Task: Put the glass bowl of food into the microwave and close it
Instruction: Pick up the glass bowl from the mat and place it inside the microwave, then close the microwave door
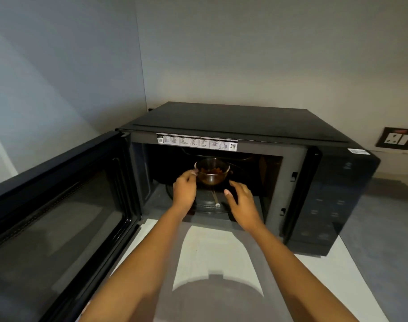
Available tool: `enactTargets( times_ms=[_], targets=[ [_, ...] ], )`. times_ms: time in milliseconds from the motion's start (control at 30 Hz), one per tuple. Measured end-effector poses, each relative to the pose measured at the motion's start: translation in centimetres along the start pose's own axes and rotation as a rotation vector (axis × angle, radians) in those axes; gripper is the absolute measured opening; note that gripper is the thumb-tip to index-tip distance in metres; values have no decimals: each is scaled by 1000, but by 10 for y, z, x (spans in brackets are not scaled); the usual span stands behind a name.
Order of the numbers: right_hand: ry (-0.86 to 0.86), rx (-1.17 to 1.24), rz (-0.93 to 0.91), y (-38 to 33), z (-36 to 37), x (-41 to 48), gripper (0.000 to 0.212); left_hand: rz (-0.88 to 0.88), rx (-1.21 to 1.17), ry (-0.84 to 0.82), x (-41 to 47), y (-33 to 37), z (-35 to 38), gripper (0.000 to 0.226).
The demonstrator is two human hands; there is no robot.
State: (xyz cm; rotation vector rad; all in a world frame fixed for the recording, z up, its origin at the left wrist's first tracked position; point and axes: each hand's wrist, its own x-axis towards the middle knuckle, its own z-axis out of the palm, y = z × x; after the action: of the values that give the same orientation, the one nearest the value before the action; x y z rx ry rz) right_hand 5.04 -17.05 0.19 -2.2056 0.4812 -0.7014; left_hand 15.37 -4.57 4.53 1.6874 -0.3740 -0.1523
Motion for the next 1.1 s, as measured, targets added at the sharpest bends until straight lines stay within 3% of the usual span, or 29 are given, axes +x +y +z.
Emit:
enactTargets(
  times_ms=[133, 433, 567, 700, 833, 933, 1100],
  targets=[
    [112, -131, -59, -1, -9, -31, 44, 54, 46, -1, -27, 21, -20, 34],
    [193, -216, 65, -7, -23, -118, 45, 205, 268, 17, -87, 42, -75, 38],
    [155, -250, 174, -5, -24, -156, 48, 284, 444, 81, -108, 59, -103, 37],
    [102, -287, 284, 3, -31, -175, 55, 471, 678, 243, -118, 82, -128, 35],
    [-38, -493, 308, 22, -36, -187, 62, 602, 896, 377, -118, 94, -150, 35],
    [-146, -603, 334, 34, -39, -195, 63, 559, 1066, 429, -120, 102, -165, 38],
    [-216, -672, 345, 42, -37, -198, 63, 338, 1248, 423, -124, 107, -187, 37]
  ],
)
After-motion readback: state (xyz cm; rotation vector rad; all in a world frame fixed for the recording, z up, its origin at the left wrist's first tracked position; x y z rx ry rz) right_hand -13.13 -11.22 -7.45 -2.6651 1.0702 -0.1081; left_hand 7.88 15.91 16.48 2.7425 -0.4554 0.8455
